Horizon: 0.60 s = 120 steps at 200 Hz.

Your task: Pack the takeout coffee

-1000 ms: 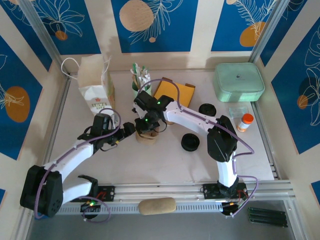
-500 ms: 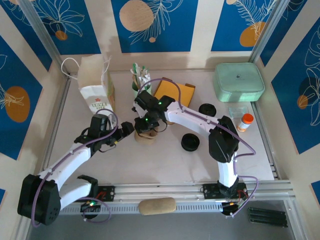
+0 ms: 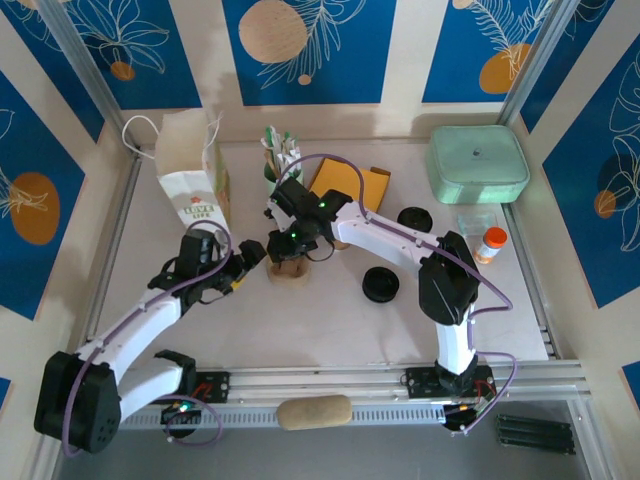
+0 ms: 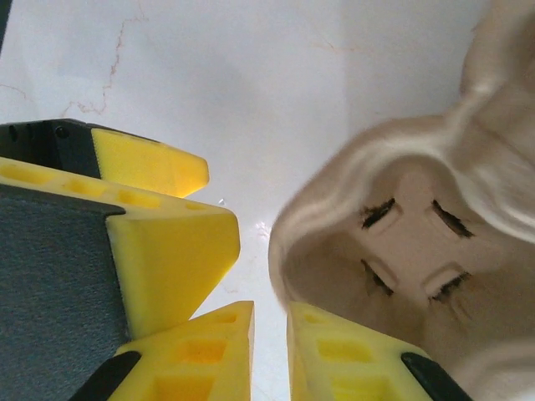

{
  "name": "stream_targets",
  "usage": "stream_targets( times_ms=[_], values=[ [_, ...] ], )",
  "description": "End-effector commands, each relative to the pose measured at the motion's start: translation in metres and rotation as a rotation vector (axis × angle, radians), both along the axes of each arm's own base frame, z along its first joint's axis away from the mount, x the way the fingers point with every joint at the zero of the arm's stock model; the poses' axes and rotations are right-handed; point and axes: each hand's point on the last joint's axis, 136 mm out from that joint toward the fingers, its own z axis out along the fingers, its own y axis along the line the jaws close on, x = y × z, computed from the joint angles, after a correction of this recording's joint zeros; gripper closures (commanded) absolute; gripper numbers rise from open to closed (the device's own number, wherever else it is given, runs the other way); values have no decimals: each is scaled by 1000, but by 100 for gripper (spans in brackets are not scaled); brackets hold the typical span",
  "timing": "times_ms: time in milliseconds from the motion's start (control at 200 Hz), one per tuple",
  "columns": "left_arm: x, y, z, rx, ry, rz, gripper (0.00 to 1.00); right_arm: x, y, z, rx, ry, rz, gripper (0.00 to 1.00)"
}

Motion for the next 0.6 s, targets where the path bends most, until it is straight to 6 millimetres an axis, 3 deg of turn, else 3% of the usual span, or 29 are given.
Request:
stream_targets(
  times_ms=[0,340,595],
  values=[
    [13,-16,52,-110,-169,-41,0,-23,9,-19,-16,78,55,79],
    [7,-15,58,-101,-181,-54,1,-19,1,-1,-21,27,40,76],
    [1,-5,47,-31,-163,-39,1,-28,-5,-24,-133,2,101,61]
  ],
)
